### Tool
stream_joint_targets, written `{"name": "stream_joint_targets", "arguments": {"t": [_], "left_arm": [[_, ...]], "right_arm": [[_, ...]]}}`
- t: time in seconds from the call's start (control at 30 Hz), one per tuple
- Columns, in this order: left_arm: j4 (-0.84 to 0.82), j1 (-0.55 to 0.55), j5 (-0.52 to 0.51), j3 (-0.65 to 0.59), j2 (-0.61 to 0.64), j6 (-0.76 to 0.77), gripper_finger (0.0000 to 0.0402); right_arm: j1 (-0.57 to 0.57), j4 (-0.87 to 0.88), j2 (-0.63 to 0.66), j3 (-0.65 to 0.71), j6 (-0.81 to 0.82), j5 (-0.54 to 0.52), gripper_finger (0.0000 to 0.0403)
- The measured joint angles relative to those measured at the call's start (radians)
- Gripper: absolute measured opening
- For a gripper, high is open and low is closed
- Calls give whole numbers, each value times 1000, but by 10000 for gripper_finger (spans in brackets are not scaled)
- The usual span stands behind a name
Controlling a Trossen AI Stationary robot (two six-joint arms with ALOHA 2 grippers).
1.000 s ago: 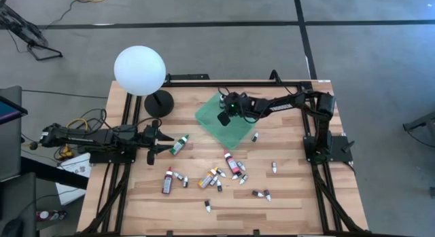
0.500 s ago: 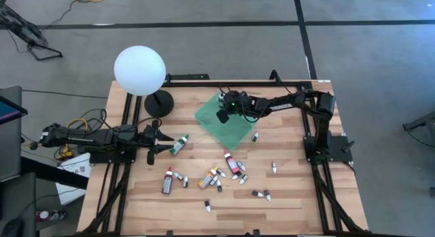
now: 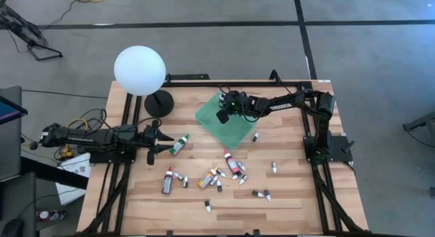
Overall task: Pick & Place food coloring
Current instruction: Put the large black food coloring bottle into the green bin
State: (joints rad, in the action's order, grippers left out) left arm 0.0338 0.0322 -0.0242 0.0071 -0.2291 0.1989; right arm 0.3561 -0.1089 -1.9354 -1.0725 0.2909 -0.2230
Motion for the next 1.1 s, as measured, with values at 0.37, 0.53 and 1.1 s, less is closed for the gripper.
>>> {"name": "stream_joint_targets", "arguments": {"t": [0.37,0.53,1.1], "left_arm": [[0,0,0,0,0,5,138],[0,0,0,0,0,7,138],[0,0,0,0,0,7,138]], "right_arm": [[0,-41,0,0,0,0,0],[0,-55,0,0,0,0,0],[-6,-118,0,0,-15,39,0]]}}
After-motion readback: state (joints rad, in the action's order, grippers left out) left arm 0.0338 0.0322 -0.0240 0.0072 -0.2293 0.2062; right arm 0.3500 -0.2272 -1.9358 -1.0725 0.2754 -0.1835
